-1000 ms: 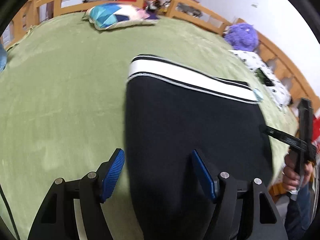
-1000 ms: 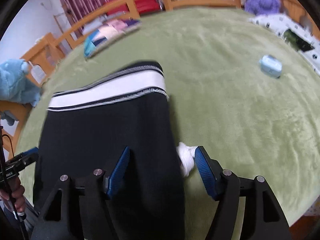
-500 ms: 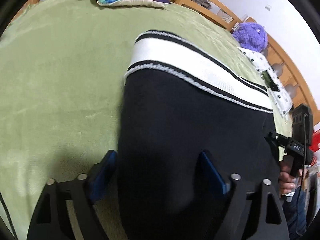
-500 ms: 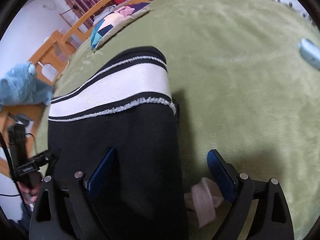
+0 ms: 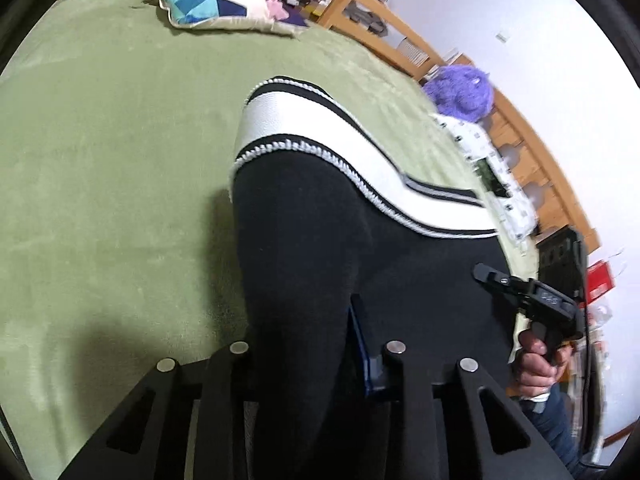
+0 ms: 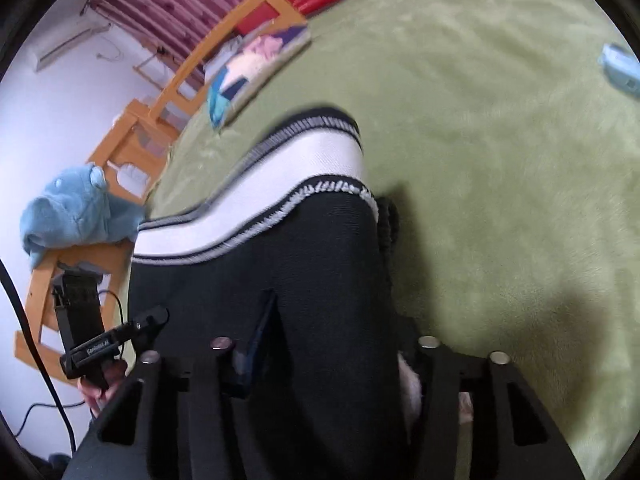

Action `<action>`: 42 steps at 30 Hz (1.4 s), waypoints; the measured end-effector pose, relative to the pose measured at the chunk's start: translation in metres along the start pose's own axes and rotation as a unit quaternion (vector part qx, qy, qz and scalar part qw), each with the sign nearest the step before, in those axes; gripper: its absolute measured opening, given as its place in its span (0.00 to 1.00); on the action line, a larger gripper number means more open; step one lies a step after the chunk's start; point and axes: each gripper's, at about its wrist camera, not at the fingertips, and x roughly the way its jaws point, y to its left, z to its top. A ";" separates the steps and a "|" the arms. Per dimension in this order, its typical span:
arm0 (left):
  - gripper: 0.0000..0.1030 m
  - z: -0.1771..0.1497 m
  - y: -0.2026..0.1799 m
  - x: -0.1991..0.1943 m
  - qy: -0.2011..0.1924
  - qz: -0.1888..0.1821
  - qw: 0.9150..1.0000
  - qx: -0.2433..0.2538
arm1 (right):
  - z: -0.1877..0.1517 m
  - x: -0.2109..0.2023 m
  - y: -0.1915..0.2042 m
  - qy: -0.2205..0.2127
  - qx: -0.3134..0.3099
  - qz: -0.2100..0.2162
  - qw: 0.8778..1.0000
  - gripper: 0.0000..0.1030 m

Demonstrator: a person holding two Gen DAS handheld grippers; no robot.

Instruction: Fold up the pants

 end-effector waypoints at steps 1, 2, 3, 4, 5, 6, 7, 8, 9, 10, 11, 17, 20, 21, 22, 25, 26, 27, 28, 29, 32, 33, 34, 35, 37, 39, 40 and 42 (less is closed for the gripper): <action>0.26 0.003 -0.001 -0.008 -0.002 -0.008 1.000 0.002 | 0.001 -0.004 0.007 -0.006 0.005 -0.001 1.000 0.40; 0.26 0.005 -0.004 -0.015 -0.005 -0.011 1.000 0.007 | 0.002 -0.006 0.017 -0.011 0.004 -0.011 1.000 0.39; 0.25 0.007 -0.006 -0.023 -0.009 -0.009 1.000 0.015 | 0.002 -0.007 0.029 -0.014 -0.003 -0.026 1.000 0.38; 0.25 0.008 -0.007 -0.033 -0.015 0.000 1.000 0.025 | 0.001 -0.010 0.036 -0.017 -0.008 -0.030 0.999 0.37; 0.25 0.011 -0.008 -0.043 -0.021 0.011 0.999 0.034 | -0.001 -0.010 0.047 -0.019 -0.013 -0.027 0.999 0.36; 0.25 0.013 -0.006 -0.054 -0.029 0.018 0.999 0.040 | -0.001 -0.013 0.053 -0.019 -0.012 -0.019 1.000 0.36; 0.25 0.016 0.001 -0.070 -0.039 0.024 0.998 0.042 | -0.003 -0.011 0.062 -0.019 -0.008 -0.006 1.000 0.36; 0.25 0.020 0.009 -0.085 -0.046 0.030 0.998 0.041 | -0.005 -0.010 0.074 -0.018 -0.008 0.010 1.000 0.36; 0.25 0.024 0.018 -0.100 -0.049 0.039 0.997 0.039 | -0.008 -0.007 0.083 -0.017 -0.009 0.023 1.000 0.36; 0.25 0.028 0.024 -0.109 -0.052 0.047 0.997 0.039 | -0.010 0.002 0.101 -0.012 -0.012 0.039 0.999 0.36; 0.25 0.032 0.033 -0.121 -0.056 0.065 0.995 0.043 | -0.012 0.010 0.113 -0.006 -0.016 0.049 0.999 0.35; 0.31 0.039 0.112 -0.125 -0.018 0.104 0.994 0.009 | -0.028 0.078 0.169 0.032 -0.034 0.053 0.997 0.35; 0.38 0.030 0.140 -0.102 -0.010 0.141 0.990 -0.015 | -0.025 0.112 0.164 0.034 -0.057 0.002 0.998 0.41; 0.39 0.026 0.143 -0.098 -0.011 0.171 0.985 -0.016 | -0.025 0.118 0.161 0.035 -0.063 -0.019 0.997 0.54; 0.43 0.021 0.142 -0.098 -0.016 0.180 0.983 -0.012 | -0.024 0.119 0.160 0.028 -0.061 -0.032 0.997 0.61; 0.54 0.006 0.125 -0.117 -0.039 0.188 0.981 0.011 | -0.033 0.089 0.175 -0.008 -0.095 -0.099 0.991 0.58; 0.59 0.000 0.116 -0.127 -0.052 0.195 0.979 0.022 | -0.040 0.076 0.184 -0.027 -0.112 -0.124 0.986 0.53; 0.61 -0.008 0.102 -0.135 -0.066 0.198 0.977 0.039 | -0.048 0.062 0.194 -0.043 -0.133 -0.131 0.981 0.53; 0.65 -0.013 0.092 -0.141 -0.070 0.196 0.977 0.053 | -0.060 0.045 0.205 -0.058 -0.151 -0.119 0.980 0.53; 0.67 -0.021 0.084 -0.147 -0.073 0.189 0.977 0.067 | -0.072 0.034 0.213 -0.070 -0.159 -0.103 0.979 0.53; 0.72 -0.050 0.054 -0.144 -0.077 0.179 0.976 0.093 | -0.111 0.025 0.232 -0.074 -0.201 -0.081 0.973 0.53; 0.72 -0.062 0.048 -0.139 -0.072 0.188 0.974 0.104 | -0.129 0.030 0.236 -0.072 -0.226 -0.089 0.967 0.53; 0.73 -0.076 0.044 -0.132 -0.066 0.207 0.968 0.122 | -0.142 0.038 0.238 -0.066 -0.243 -0.098 0.963 0.53; 0.73 -0.087 0.042 -0.123 -0.059 0.234 0.961 0.137 | -0.154 0.047 0.236 -0.053 -0.261 -0.109 0.958 0.53; 0.75 -0.111 0.050 -0.115 -0.051 0.297 0.941 0.153 | -0.171 0.058 0.226 -0.052 -0.281 -0.148 0.947 0.51; 0.78 -0.120 0.073 -0.127 -0.050 0.274 0.954 0.109 | -0.178 0.056 0.215 -0.057 -0.277 -0.146 0.948 0.51; 0.77 -0.120 0.082 -0.134 -0.043 0.255 0.962 0.086 | -0.179 0.053 0.212 -0.050 -0.268 -0.138 0.952 0.51; 0.77 -0.119 0.092 -0.150 -0.048 0.242 0.967 0.061 | -0.181 0.048 0.208 -0.030 -0.272 -0.134 0.952 0.51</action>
